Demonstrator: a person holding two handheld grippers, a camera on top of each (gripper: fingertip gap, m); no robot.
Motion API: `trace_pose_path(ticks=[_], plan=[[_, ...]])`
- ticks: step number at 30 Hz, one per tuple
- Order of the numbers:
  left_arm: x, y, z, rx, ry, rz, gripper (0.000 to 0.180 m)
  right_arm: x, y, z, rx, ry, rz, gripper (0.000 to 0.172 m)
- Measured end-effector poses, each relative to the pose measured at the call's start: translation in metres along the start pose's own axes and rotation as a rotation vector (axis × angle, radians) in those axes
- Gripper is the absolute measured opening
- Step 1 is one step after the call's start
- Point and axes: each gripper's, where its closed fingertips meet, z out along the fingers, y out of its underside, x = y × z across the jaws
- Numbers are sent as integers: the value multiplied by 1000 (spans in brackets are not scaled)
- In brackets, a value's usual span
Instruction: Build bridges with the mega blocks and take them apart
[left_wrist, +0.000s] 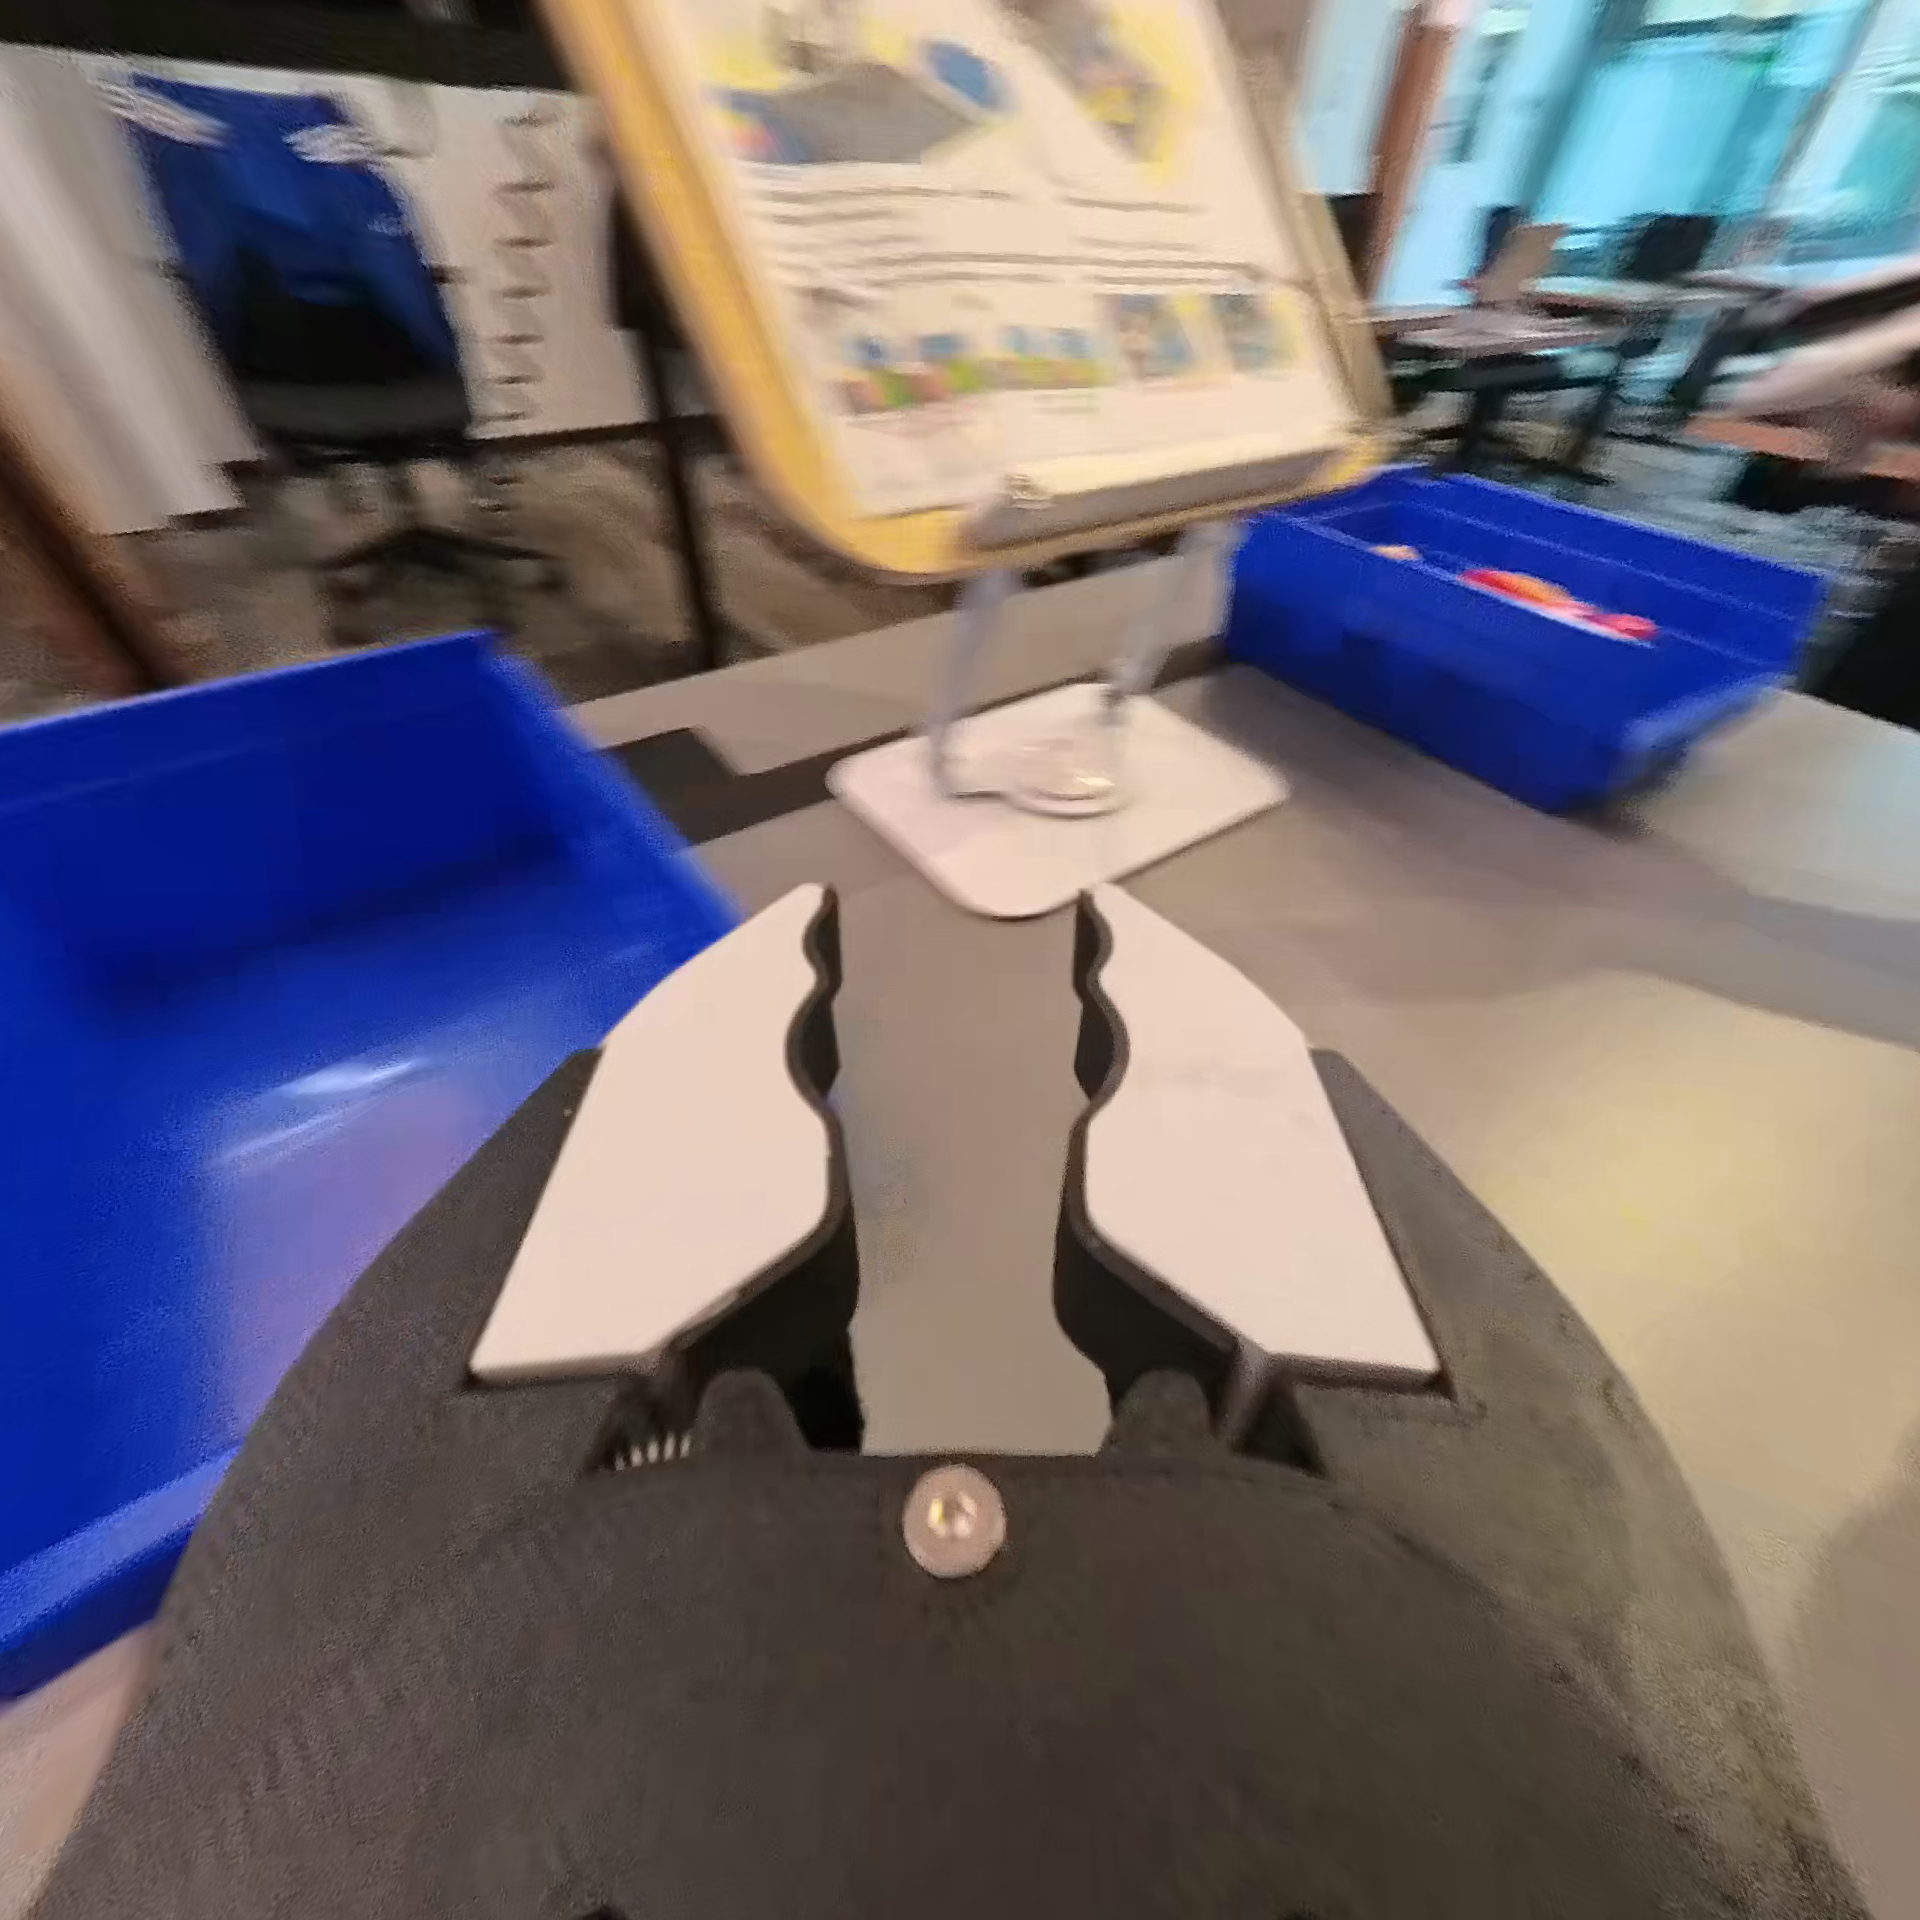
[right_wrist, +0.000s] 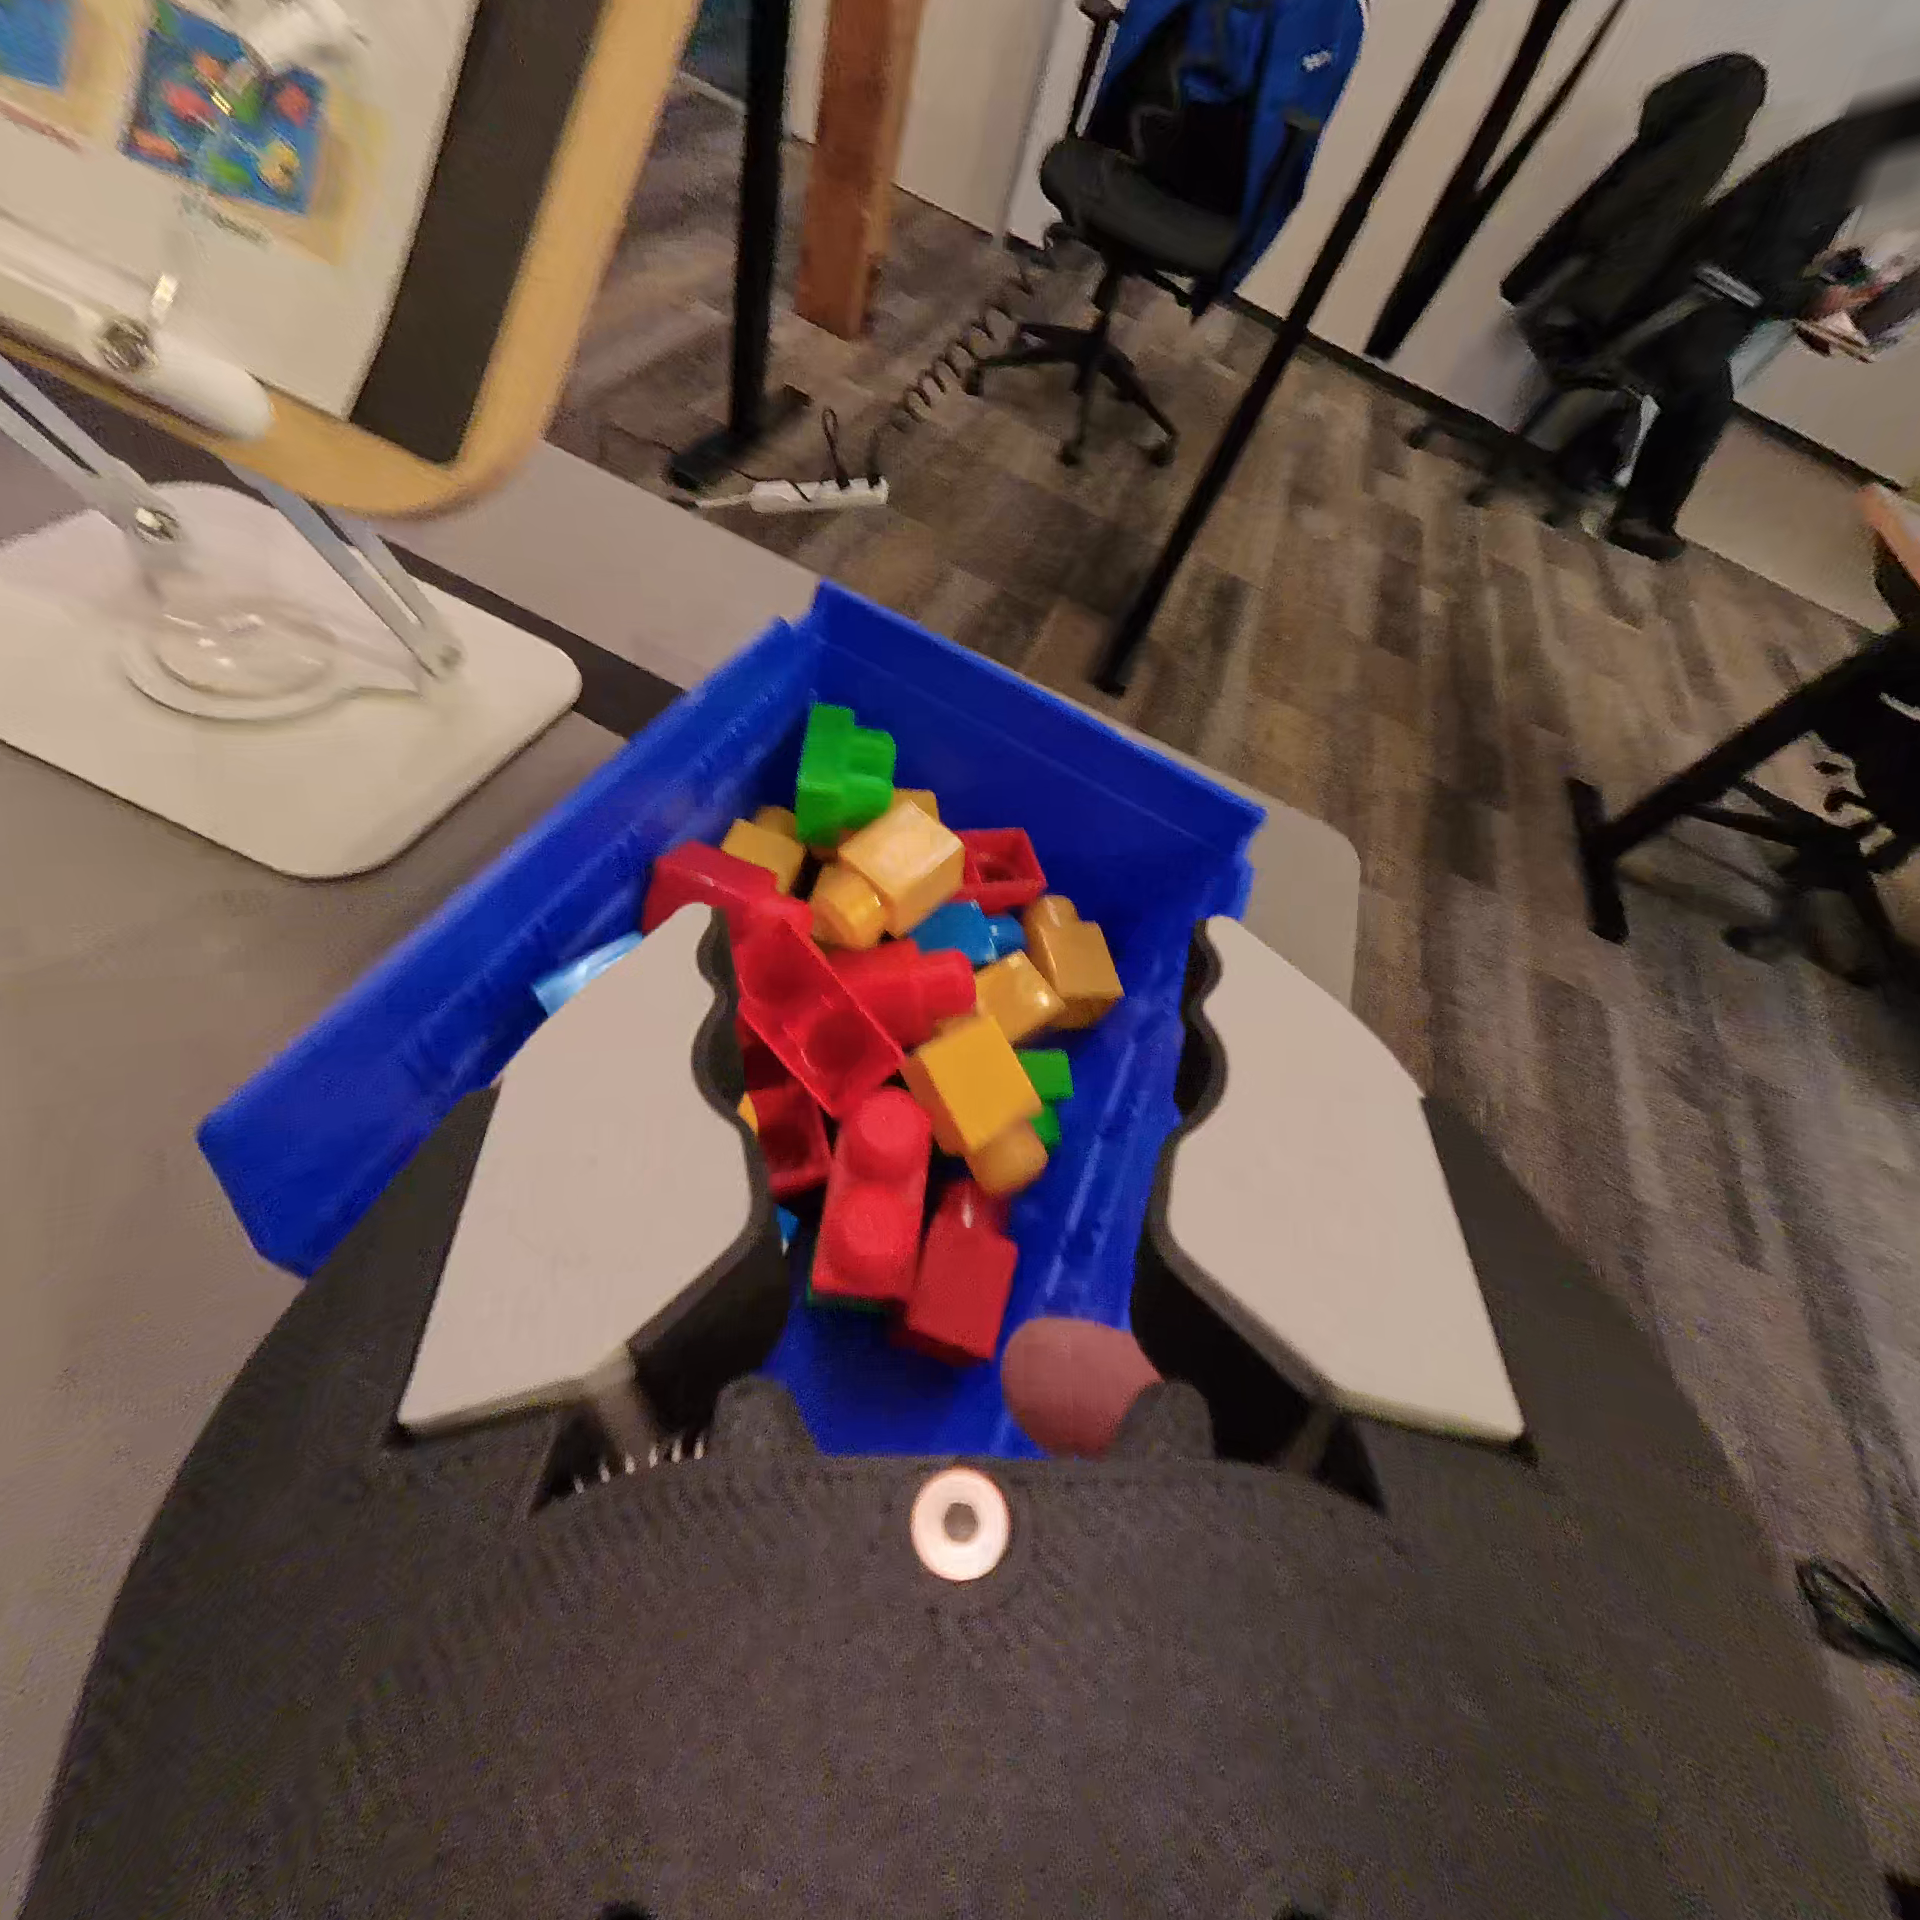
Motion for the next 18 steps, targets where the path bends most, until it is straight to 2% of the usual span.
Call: trace_pose_path(ticks=[3, 5, 7, 13, 16, 18], plan=[[-74, -1, -40, -29, -267, 32, 51, 13, 26, -15, -64, 29, 33, 79], [-120, 7, -62, -72, -428, 73, 71, 28, 43, -21, -97, 95, 40, 86], [-154, 18, -75, -112, -497, 46, 82, 40, 58, -23, -112, 150, 60, 96], [-226, 72, -81, -213, -571, -148, 97, 45, 107, -12, -229, 157, 136, 101], [-232, 89, -64, -219, -502, -221, 98, 44, 125, -4, -267, 138, 189, 92], [-235, 103, -52, -280, -481, -229, 95, 40, 133, 2, -293, 105, 209, 81]])
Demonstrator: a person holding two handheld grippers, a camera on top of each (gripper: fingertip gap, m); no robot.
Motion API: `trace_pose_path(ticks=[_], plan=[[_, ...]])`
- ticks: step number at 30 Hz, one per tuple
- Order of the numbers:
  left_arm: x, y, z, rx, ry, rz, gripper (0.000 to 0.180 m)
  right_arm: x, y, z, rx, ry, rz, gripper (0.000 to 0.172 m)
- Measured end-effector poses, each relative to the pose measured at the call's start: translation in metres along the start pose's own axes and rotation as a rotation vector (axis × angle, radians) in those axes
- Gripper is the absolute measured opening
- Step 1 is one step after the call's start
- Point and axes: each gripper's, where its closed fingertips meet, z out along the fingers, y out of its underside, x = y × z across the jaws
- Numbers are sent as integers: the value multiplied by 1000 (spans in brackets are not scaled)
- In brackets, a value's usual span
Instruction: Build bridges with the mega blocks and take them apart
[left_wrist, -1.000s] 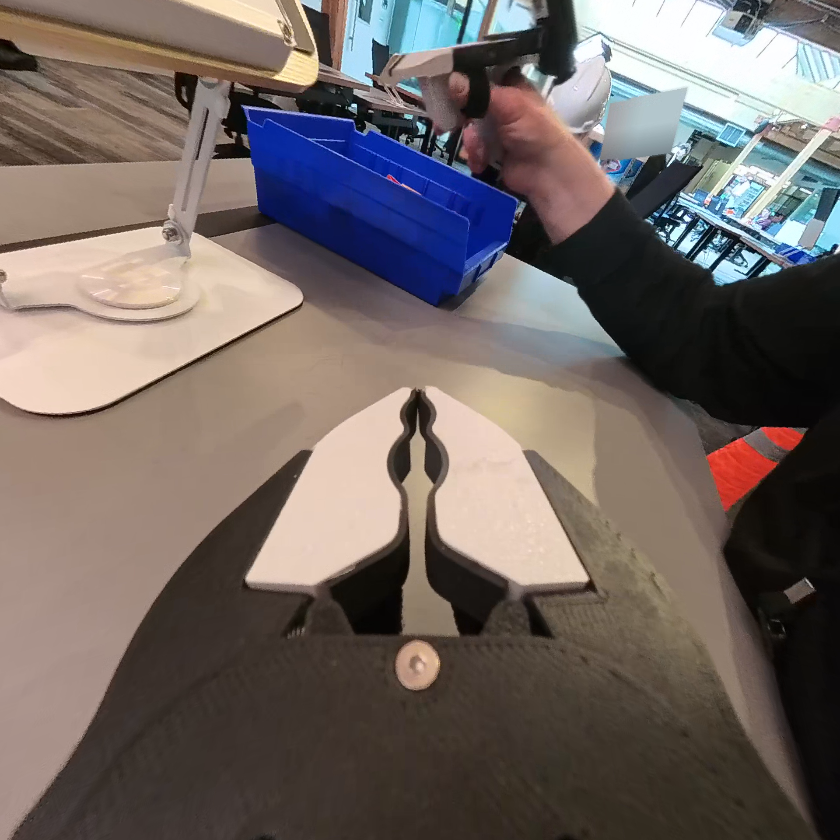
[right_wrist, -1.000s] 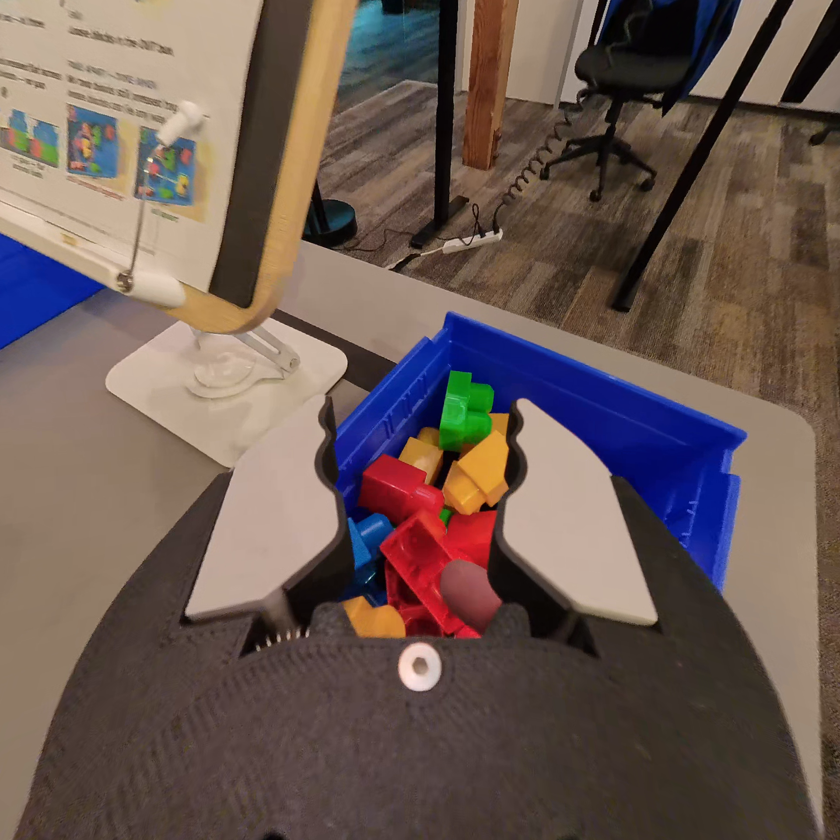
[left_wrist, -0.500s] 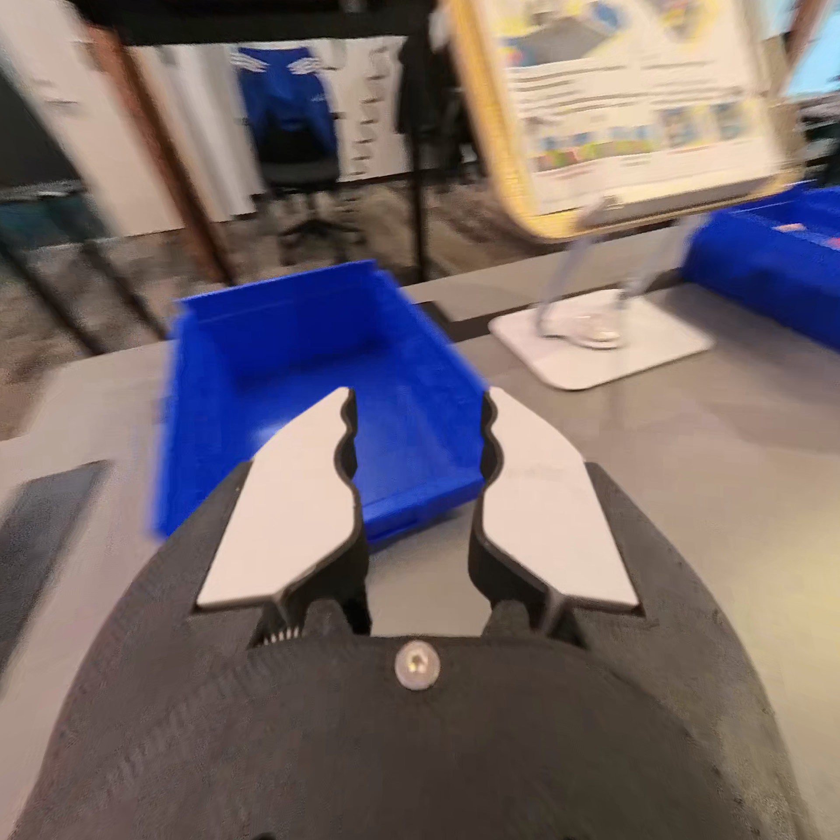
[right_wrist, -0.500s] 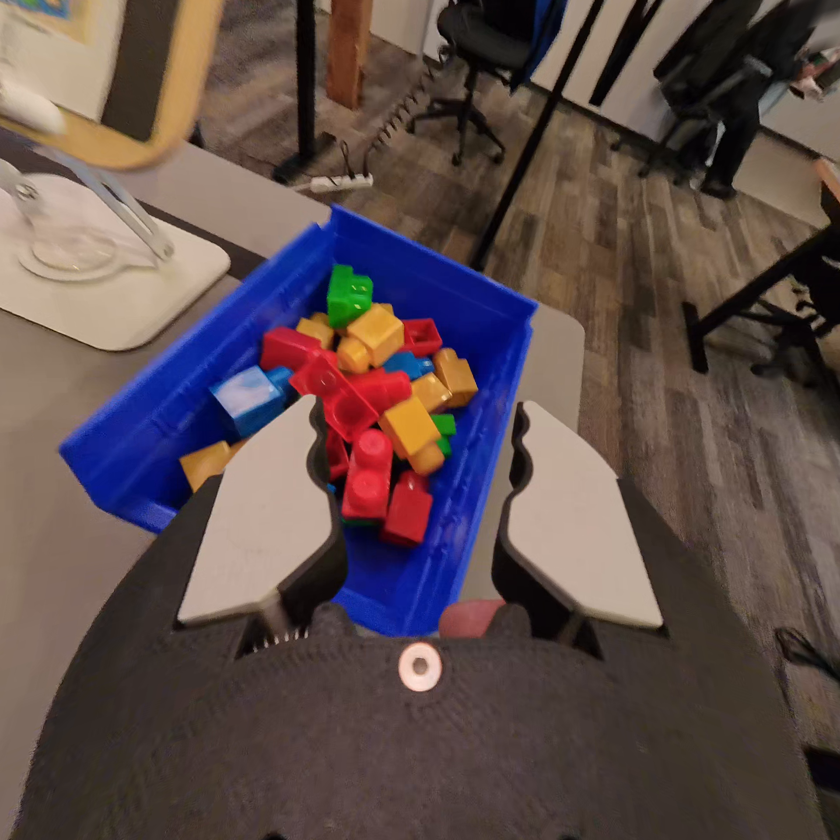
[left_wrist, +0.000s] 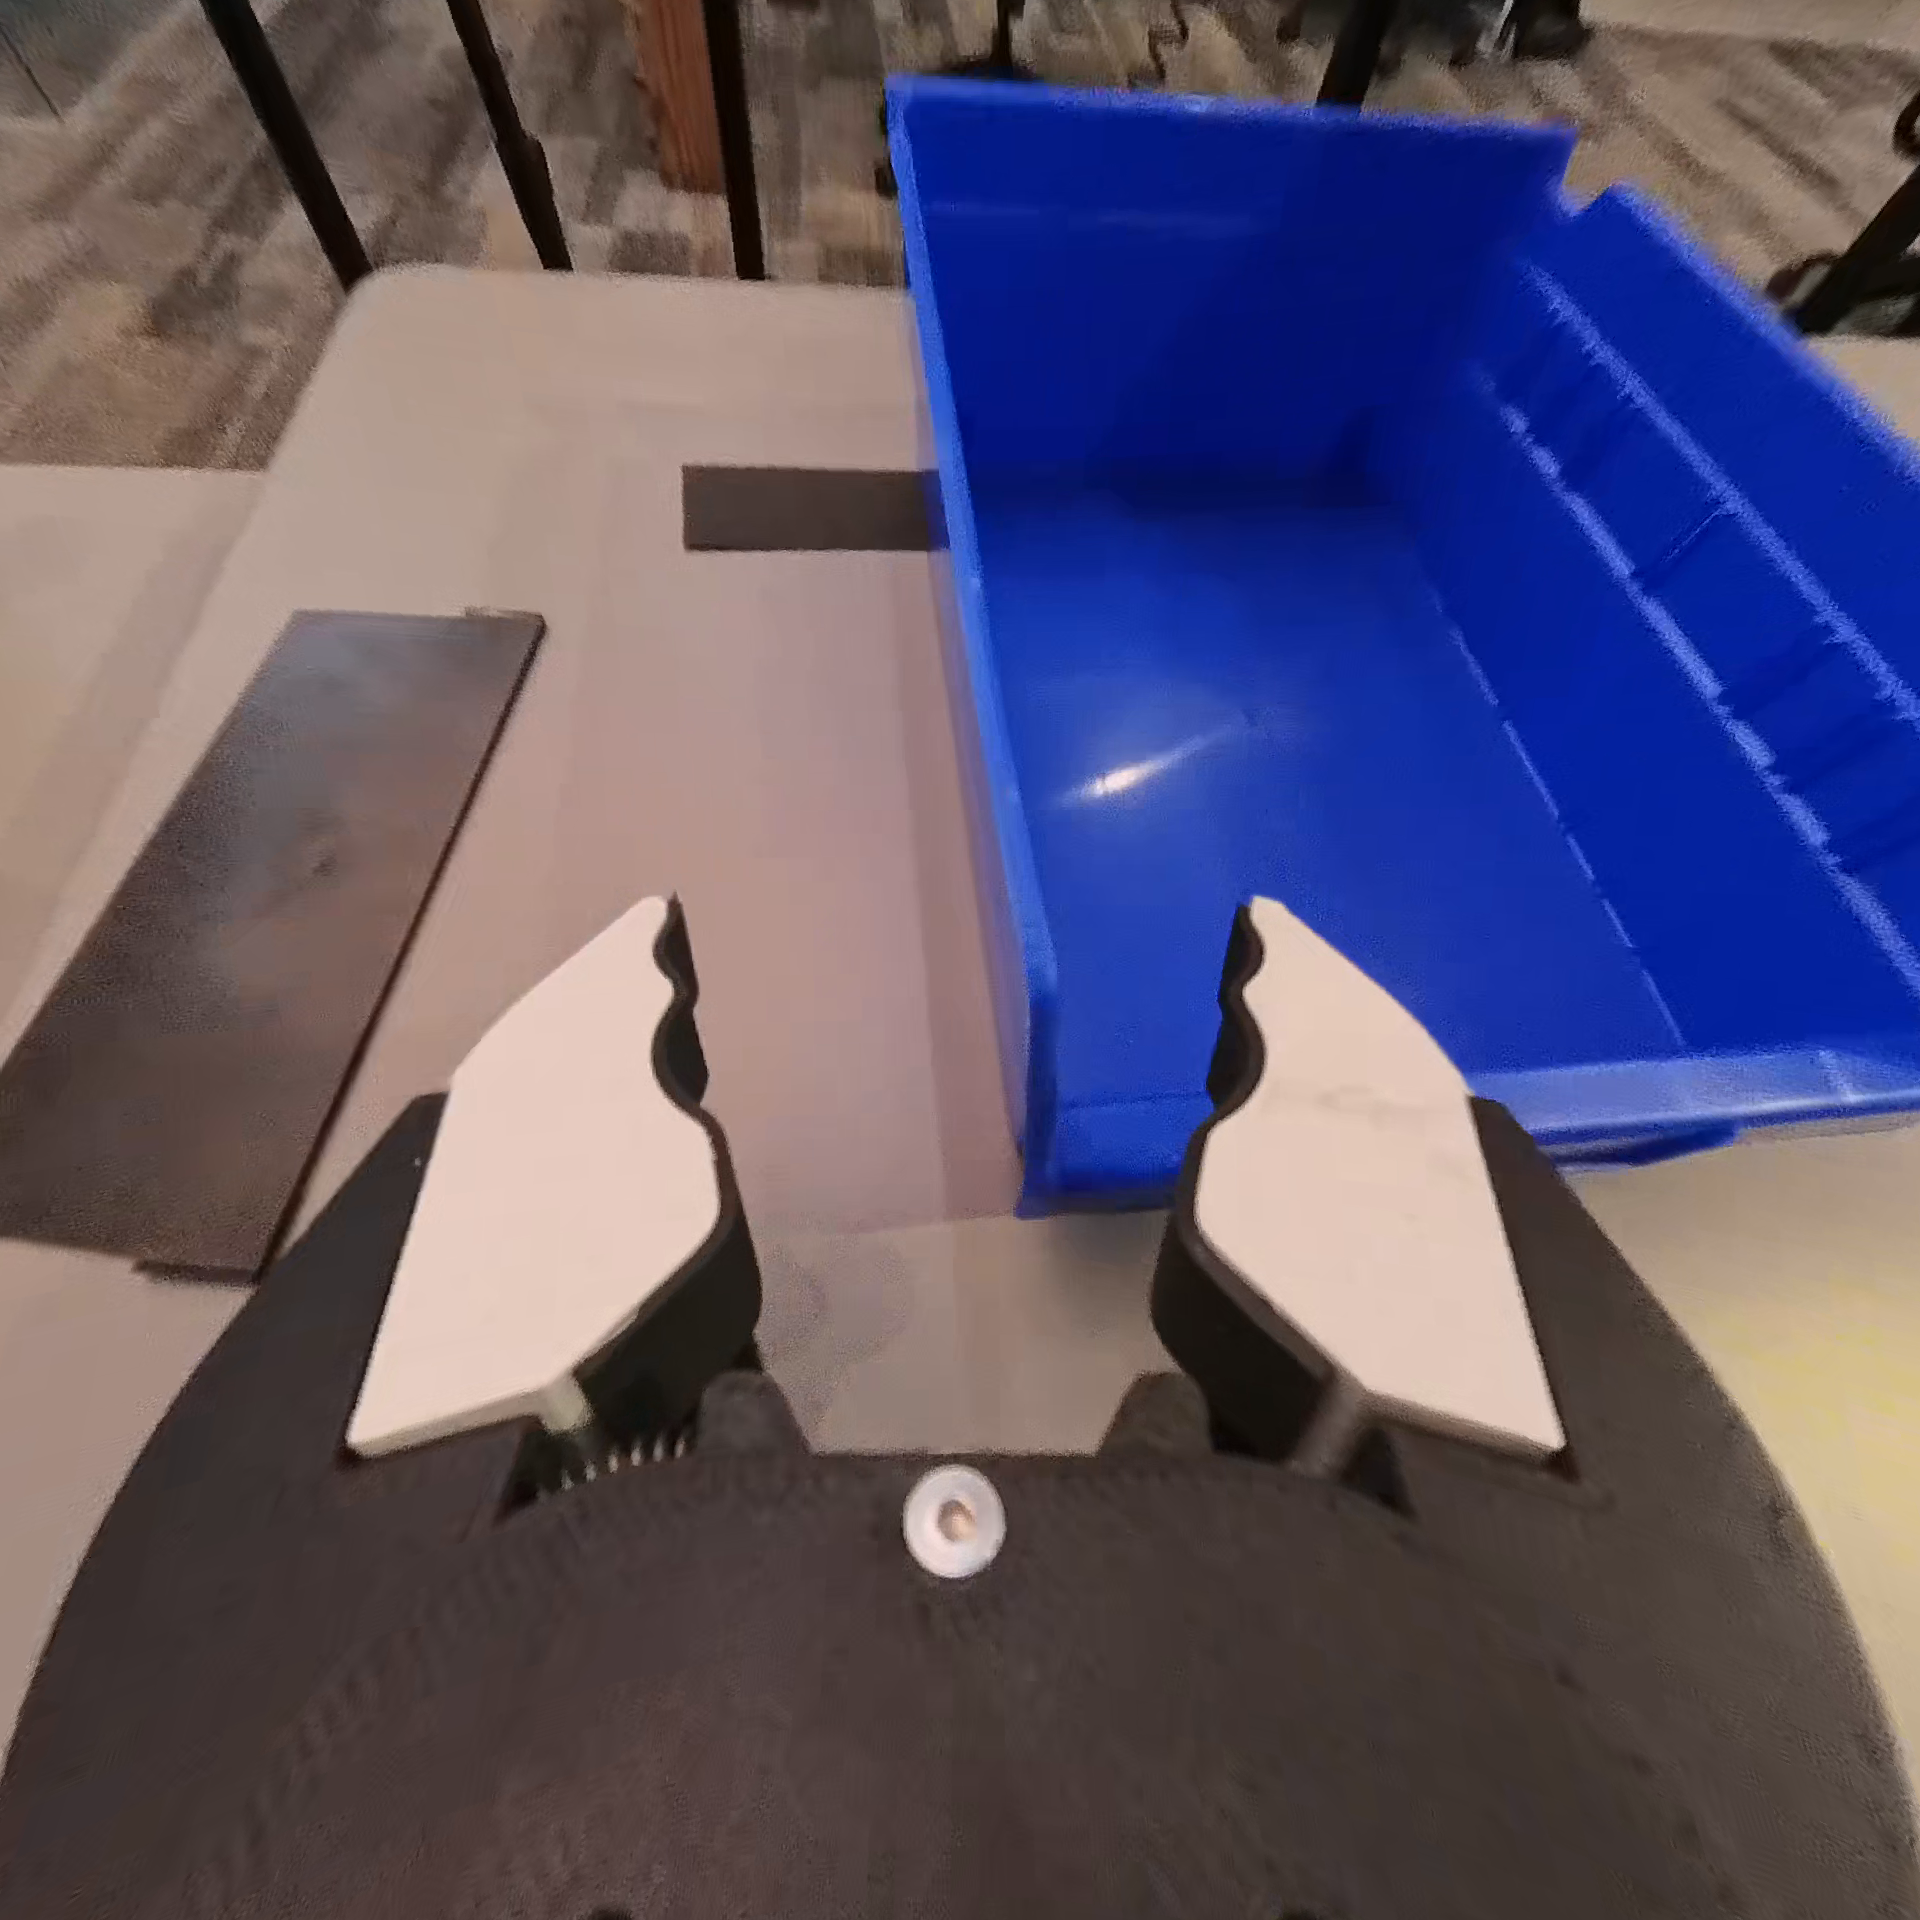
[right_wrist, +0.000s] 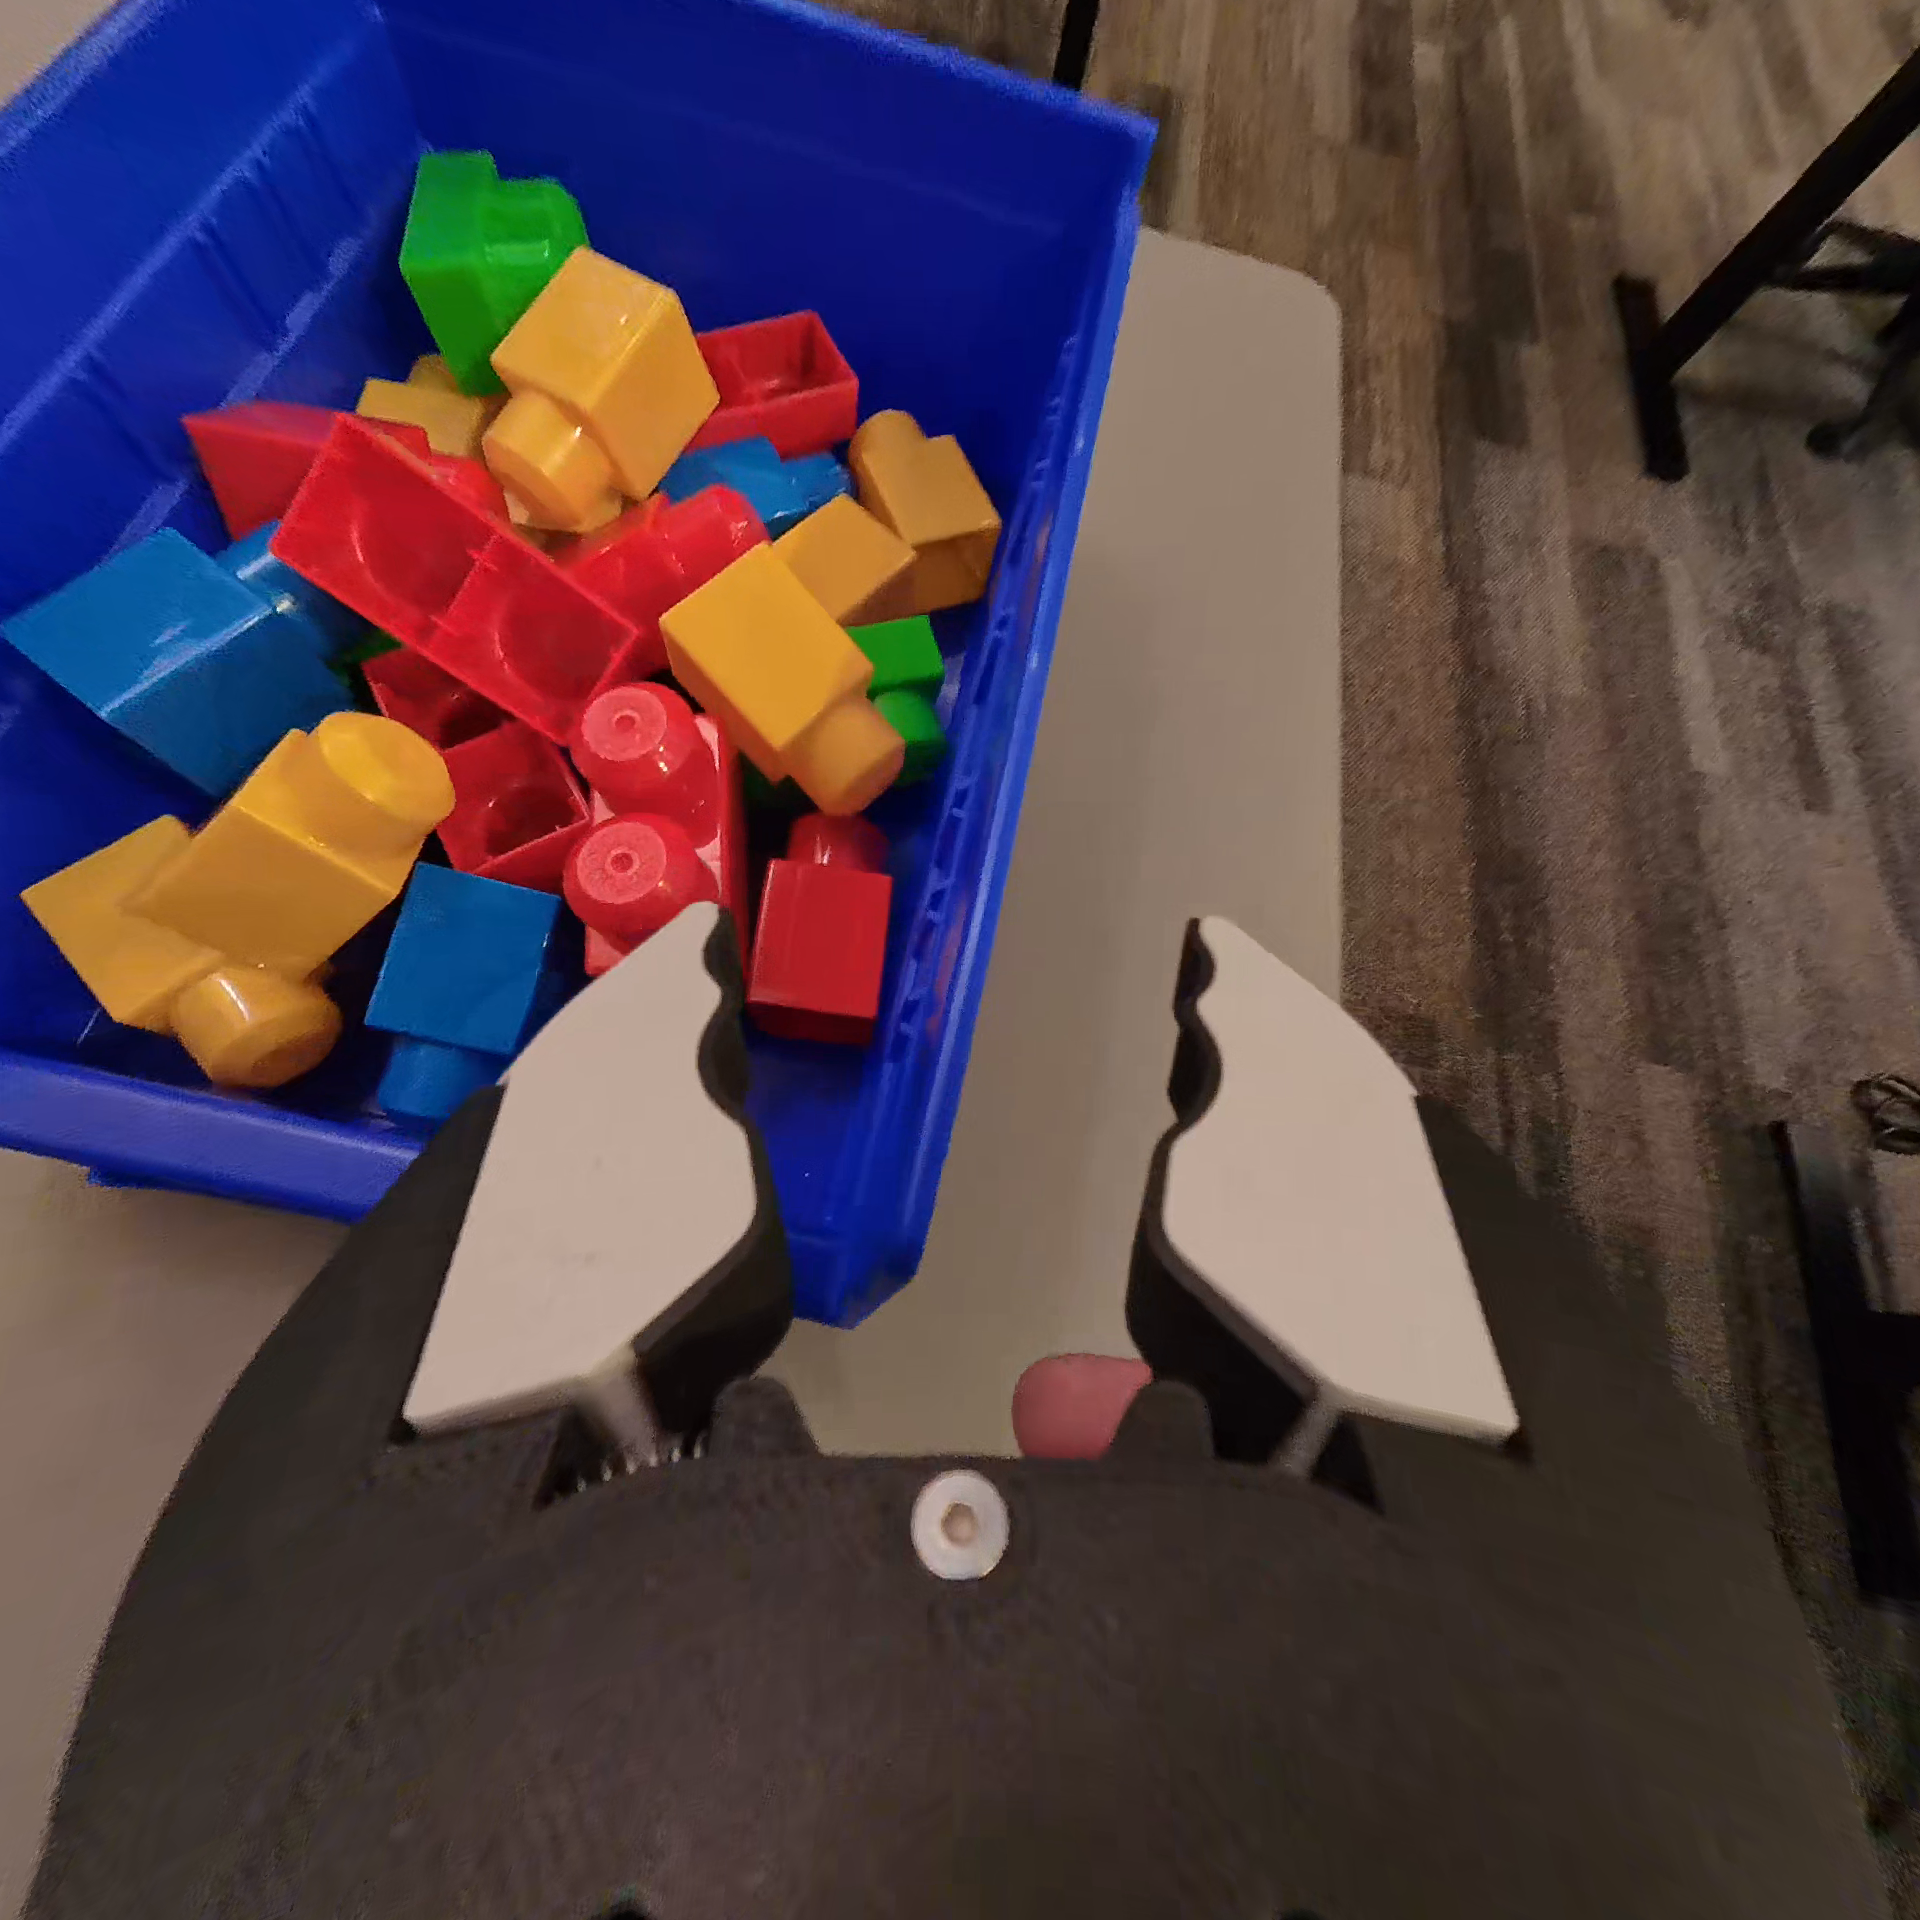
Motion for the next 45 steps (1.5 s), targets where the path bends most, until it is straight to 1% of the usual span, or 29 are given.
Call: trace_pose_path(ticks=[1, 2, 3, 5, 6, 7, 9, 10, 11, 15, 18, 20, 24, 28, 32, 36, 41, 45], plan=[[2, 3, 6, -12, 11, 3, 90, -2, 4, 4, -15, -12, -1, 77], [5, 5, 11, -25, 33, -1, 79, -5, 9, 9, -42, -26, -2, 75], [7, 7, 15, -40, 49, -10, 73, -8, 13, 14, -66, -45, -3, 70], [12, 4, 18, -20, 93, -42, 51, -14, 19, 23, -91, -64, -8, 63], [16, 3, 19, -16, 128, -58, 37, -18, 17, 25, -81, -87, 5, 54], [18, 2, 21, -19, 148, -77, 30, -21, 16, 26, -76, -106, 9, 44], [18, 1, 22, -19, 151, -85, 27, -14, 17, 28, -86, -59, -18, 23], [16, 1, 22, -19, 152, -89, 22, -11, 19, 30, -101, -44, -27, 13], [14, 1, 22, -12, 147, -92, 12, -11, 20, 31, -107, -55, -18, 10], [13, -1, 23, -6, 127, -93, 8, -10, 18, 33, -95, -83, 1, 6], [13, -1, 22, 2, 119, -94, 4, -12, 18, 33, -90, -110, -1, 6], [16, 1, 19, -5, 117, -63, 3, -13, 19, 31, -90, -120, -10, 5], [23, 4, 6, 2, 132, -56, 3, -15, 26, 21, -85, -148, -24, 5], [17, 0, -21, 56, 99, -60, 4, -19, 38, 5, -78, -193, -49, 5], [5, -6, -58, 139, 61, -80, 5, -29, 52, -16, -71, -256, -108, 5], [0, -2, -89, 197, 40, -98, 5, -46, 64, -34, -54, -345, -170, 5], [-6, 0, -115, 289, 36, -153, 5, -73, 75, -56, -40, -456, -266, 5], [-11, -7, -128, 368, 32, -164, 5, -106, 81, -70, -25, -565, -348, 5]])
